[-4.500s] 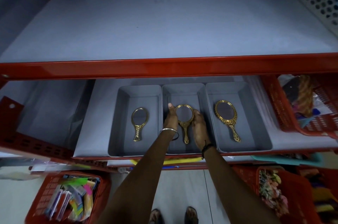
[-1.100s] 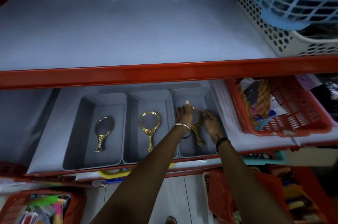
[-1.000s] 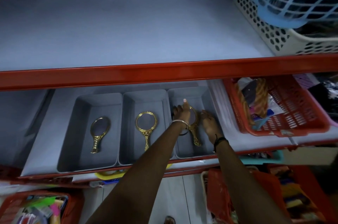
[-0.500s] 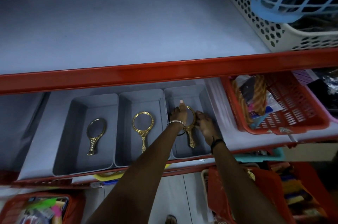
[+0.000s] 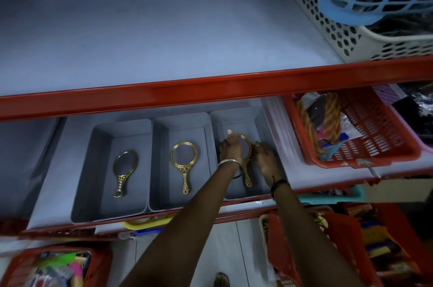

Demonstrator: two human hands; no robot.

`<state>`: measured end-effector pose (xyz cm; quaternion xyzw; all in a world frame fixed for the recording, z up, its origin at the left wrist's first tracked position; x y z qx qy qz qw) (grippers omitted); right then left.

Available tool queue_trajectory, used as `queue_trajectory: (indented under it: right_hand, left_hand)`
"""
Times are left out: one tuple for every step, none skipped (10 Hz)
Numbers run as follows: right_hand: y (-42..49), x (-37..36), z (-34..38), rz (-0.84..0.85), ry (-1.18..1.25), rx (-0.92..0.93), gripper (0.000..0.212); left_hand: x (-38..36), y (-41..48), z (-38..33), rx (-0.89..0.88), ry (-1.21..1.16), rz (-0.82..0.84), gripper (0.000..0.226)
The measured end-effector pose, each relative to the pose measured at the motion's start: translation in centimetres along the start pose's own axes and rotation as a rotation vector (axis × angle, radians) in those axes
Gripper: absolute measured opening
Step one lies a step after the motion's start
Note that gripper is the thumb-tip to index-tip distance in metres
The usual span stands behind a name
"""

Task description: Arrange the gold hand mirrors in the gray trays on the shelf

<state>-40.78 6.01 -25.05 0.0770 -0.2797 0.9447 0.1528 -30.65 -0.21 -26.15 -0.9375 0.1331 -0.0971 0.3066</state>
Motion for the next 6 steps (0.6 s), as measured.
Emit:
queue_trajectory:
  right_hand:
    - [-1.1,0.9,-0.3,-0.033,-0.104,-0.056,0.036]
    - [-1.0,0.5,-2.0,0.026,-0.263,-0.126,0.032]
    - [-0.7,0.2,-3.2,0.010,-0.217,-0.164,0.029]
    - [-1.8,0.3,-2.5,-0.028,-0.206,-0.171,0.033]
    - [-3.5,0.7,-1.3,-0.124,-0.207,-0.084,0.035]
    - [-6.8,0.6,1.2,-0.228,-0.219,0.135,0.031]
  left_hand:
    - [-0.2,-1.0,1.8,0.129,-0.249,-0.038,0.074]
    - [-0.7,-2.2,3.6,0.239,-0.496,-0.048,0.083]
    - [-0.8,-3.4,4.5,0.261,-0.629,-0.050,0.080]
    - [-0.2,-5.2,3.5,0.189,-0.394,-0.052,0.073]
    - [-0.2,-7.7,2.3,0.063,-0.274,-0.023,0.053]
    - [1.3,-11.8,0.8,-0.167,-0.098,-0.089,0.038]
Point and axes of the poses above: each hand's wrist, its own y-axis towards the middle knuckle, its own x-axis out of the back of the hand, z = x × y, the point moved 6 cm from there along y, towards the middle knuckle, and after that the axes turned 8 degrees about z, right-handed, at the moved point
